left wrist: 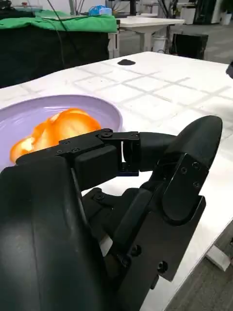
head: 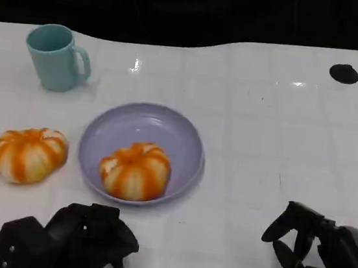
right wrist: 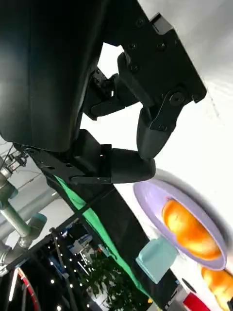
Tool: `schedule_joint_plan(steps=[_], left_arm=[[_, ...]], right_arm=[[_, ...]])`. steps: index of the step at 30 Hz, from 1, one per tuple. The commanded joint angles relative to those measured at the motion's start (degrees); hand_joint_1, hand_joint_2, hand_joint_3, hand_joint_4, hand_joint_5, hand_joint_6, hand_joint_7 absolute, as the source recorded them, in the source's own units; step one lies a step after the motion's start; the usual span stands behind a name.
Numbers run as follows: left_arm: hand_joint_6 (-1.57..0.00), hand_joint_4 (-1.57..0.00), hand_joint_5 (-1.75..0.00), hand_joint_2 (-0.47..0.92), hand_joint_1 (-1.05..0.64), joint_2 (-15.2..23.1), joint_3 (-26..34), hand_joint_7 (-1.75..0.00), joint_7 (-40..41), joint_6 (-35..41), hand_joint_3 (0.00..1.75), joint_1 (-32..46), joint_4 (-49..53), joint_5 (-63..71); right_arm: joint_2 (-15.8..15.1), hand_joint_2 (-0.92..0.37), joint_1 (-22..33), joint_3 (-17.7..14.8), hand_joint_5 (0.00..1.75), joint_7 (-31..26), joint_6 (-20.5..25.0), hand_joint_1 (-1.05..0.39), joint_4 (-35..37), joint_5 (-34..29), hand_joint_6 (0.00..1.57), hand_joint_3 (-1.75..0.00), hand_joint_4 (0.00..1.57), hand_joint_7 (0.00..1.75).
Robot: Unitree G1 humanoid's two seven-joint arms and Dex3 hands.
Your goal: Grasp the bread from the table and place it into the plate.
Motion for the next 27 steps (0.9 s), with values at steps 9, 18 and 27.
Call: schedule_joint_plan(steps=[9, 18, 27], left_arm=[[-1.29, -0.88, -1.51, 0.87, -1.05, 1.3, 0.7, -0.76, -0.3, 0.0, 0.01, -0.4, 1.4, -0.3], [-1.28, -0.88, -1.50, 0.87, -1.05, 1.0, 0.4, -0.77, 0.0, -1.3, 0.01, -0.3, 1.9, 0.3], [-1.28, -0.87, -1.51, 0.86, -1.05, 1.0, 0.4, -0.78, -0.4, -1.9, 0.00, -0.3, 2.7, 0.1]], right_arm=[[-0.6, -0.56, -0.7, 1.0, 1.75, -1.7, 0.0, -0.36, 0.9, -0.9, 0.57, -1.01, 0.84, 1.59], [-1.3, -0.56, -0.7, 1.1, 1.75, -1.9, -0.2, -0.35, 1.5, -1.5, 0.57, -0.99, 0.84, 1.58], [-1.4, -0.54, -0.7, 1.6, 1.75, -3.4, -1.6, -0.34, 2.9, -2.8, 0.66, -1.03, 0.83, 1.40]])
